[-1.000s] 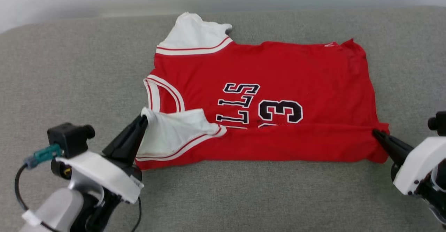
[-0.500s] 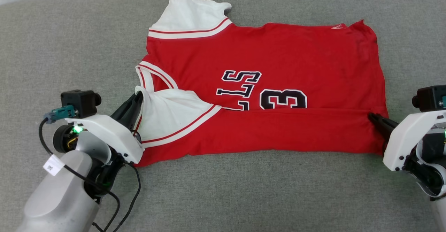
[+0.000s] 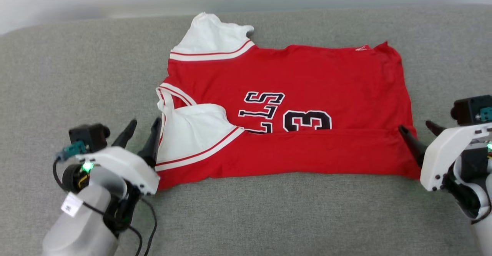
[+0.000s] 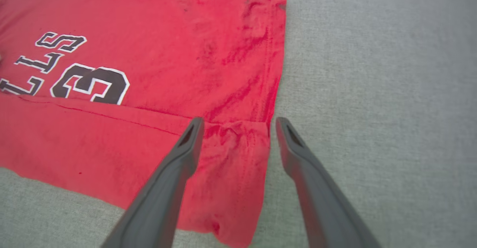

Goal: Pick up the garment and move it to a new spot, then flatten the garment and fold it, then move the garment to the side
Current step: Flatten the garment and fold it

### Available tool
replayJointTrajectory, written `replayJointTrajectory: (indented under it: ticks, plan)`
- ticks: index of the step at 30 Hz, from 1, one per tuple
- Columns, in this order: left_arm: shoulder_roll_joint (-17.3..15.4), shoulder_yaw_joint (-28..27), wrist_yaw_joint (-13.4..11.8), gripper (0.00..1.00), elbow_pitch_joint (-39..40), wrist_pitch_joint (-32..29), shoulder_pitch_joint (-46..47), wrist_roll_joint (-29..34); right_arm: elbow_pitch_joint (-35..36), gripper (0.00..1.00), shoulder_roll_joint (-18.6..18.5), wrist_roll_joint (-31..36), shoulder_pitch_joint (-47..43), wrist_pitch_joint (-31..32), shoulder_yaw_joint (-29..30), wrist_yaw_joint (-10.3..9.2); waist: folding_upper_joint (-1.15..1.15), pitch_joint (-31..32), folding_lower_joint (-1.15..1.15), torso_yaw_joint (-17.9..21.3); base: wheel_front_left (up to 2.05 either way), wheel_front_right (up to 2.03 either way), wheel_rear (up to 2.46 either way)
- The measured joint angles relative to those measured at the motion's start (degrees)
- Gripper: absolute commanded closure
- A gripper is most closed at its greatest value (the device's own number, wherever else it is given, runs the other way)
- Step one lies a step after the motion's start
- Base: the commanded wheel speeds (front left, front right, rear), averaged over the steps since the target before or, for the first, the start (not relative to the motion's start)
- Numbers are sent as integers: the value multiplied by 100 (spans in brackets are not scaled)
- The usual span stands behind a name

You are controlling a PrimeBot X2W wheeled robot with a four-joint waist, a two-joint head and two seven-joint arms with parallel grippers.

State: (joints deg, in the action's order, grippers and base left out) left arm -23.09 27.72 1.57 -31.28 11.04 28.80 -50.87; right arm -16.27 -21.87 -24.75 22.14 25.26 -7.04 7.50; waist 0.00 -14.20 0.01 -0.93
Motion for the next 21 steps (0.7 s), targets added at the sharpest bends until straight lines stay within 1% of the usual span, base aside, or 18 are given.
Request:
replayJointTrajectory:
  ticks: [2, 5, 8, 10, 14, 17, 21]
  plan:
    - [-83, 52, -90, 0, 4, 76, -208, 149, 114, 0, 103, 108, -133, 129, 69, 0, 0, 120, 0, 24, 0, 0, 0]
    - [-165, -1, -280, 0, 136, 113, -502, 125, 393, 0, 224, 379, -354, 267, 226, 1, 0, 276, 0, 77, 0, 0, 0]
    - [-253, 141, -480, 0, 400, -119, -888, 158, 717, 0, 346, 583, -653, 557, 417, 0, 0, 386, -1, 150, 0, 0, 0]
    - [-350, 181, -676, 0, 658, -230, -1132, 222, 981, 0, 478, 650, -859, 733, 487, 0, 0, 416, -1, 205, 0, 0, 0]
    - [-527, 180, -1071, 0, 1278, -609, -1544, 141, 1521, 0, 713, 766, -1128, 989, 667, 0, 0, 399, -1, 285, 0, 0, 0]
    - [-692, 203, -1397, 0, 1695, -901, -1708, 169, 1862, 0, 910, 827, -1274, 1062, 826, 0, 0, 331, -1, 313, 0, 0, 0]
    - [-820, 167, -1781, 0, 1994, -1151, -1807, 186, 2182, 0, 1047, 915, -1387, 1120, 923, 0, 0, 211, -1, 359, 0, 0, 0]
